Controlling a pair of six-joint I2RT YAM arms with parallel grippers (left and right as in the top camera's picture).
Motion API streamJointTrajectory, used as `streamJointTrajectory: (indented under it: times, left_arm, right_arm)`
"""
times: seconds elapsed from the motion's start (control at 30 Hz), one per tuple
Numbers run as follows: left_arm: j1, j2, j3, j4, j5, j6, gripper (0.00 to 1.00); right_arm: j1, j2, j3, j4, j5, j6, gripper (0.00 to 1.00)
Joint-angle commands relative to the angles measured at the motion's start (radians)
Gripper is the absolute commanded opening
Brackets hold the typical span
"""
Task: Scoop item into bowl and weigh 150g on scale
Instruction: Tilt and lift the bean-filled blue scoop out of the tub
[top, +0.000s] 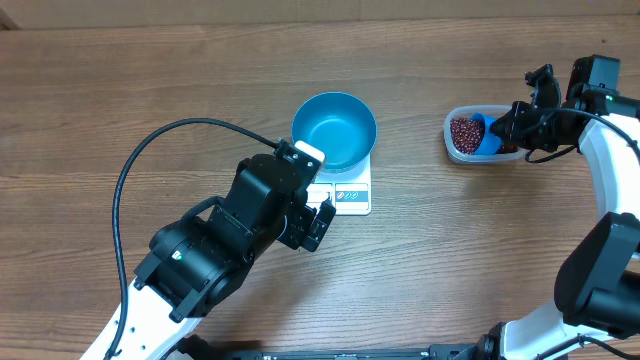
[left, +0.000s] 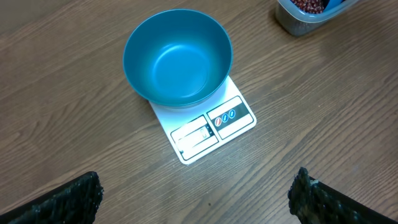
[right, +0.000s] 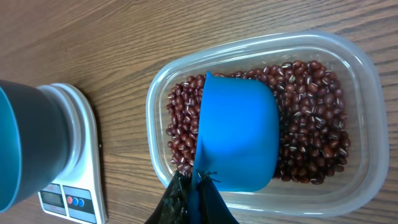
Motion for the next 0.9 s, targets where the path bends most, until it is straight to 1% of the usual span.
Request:
streamJointTrajectory:
  times: [0.0,0.23,0.6,0.87]
  left_arm:
    - [0.002,0.003,-0.012,0.003,0.012,-0.014,0.99]
    - [0.002,0.003,-0.012,0.003,0.012,-0.014,0.99]
    - [0.002,0.003,-0.012,0.003,0.012,-0.014,1.00]
    - [0.002,0.003,-0.012,0.003,0.012,-0.014,1.00]
  right_arm:
    - [-0.015,0.002,0.001,0.000,-0.085,0.032,0.04]
    - [-0.051,0.003,0.001,0.000,-0.100,0.105,0.04]
    - [-0.094,0.003,0.001,-0.001,-0.138,0.111,0.04]
    - [-0.185,0.003,0.001,-0.005,-0.270,0.110,0.04]
